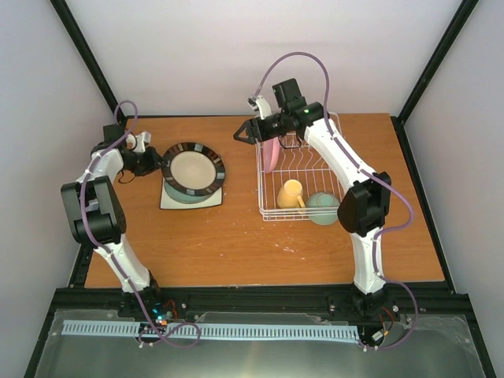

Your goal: Load the mixed dishes into the dish rack

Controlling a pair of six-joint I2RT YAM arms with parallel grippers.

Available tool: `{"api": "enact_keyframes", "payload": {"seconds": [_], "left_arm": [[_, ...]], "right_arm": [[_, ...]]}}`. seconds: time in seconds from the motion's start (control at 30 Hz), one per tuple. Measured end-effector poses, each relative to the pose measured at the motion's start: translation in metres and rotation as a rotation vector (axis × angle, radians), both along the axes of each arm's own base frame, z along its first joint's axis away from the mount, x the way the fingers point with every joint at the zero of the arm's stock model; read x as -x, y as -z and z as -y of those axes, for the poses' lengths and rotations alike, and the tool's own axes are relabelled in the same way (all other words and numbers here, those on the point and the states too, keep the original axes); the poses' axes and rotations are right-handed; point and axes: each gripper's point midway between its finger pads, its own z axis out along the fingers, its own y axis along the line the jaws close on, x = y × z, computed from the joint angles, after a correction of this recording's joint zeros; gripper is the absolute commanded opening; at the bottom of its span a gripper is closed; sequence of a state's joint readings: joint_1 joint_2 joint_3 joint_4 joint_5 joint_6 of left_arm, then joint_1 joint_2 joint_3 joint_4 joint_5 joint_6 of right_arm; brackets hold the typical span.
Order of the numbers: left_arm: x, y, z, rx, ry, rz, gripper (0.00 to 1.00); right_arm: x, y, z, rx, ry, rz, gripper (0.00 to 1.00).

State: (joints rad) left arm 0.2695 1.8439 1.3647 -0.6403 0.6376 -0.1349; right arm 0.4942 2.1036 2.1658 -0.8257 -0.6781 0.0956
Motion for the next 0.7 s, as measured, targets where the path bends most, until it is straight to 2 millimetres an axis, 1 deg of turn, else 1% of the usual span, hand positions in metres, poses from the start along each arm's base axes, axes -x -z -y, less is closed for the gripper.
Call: {"api": "enact_keyframes", "payload": {"seconds": [0.1, 0.2, 0.37, 0.5, 0.57, 0.7], "left_arm": [[-0.002, -0.011, 0.002, 0.037, 0.013, 0.038, 0.01], [-0.001, -0.016, 0.000, 0.055, 0.014, 0.068, 0.01], [0.009, -0.009, -0.018, 0.086, -0.019, 0.084, 0.01], [0.018, 0.000, -0.026, 0.120, -0.035, 0.079, 0.01], [0.020, 0.000, -0.027, 0.137, -0.035, 0.087, 0.01], [0.017, -0.009, -0.020, 0.188, -0.001, 0.141, 0.01]], "right_arm": [[0.001, 0.003, -0.003, -0.025, -0.024, -0.026, 0.64], [0.002, 0.008, -0.007, -0.039, -0.040, -0.046, 0.64], [0.001, 0.020, -0.013, -0.058, -0.062, -0.089, 0.64], [0.000, 0.030, -0.017, -0.068, -0.074, -0.121, 0.64], [0.001, 0.033, -0.018, -0.074, -0.078, -0.136, 0.64], [0.002, 0.031, -0.021, -0.096, -0.093, -0.145, 0.64]]}}
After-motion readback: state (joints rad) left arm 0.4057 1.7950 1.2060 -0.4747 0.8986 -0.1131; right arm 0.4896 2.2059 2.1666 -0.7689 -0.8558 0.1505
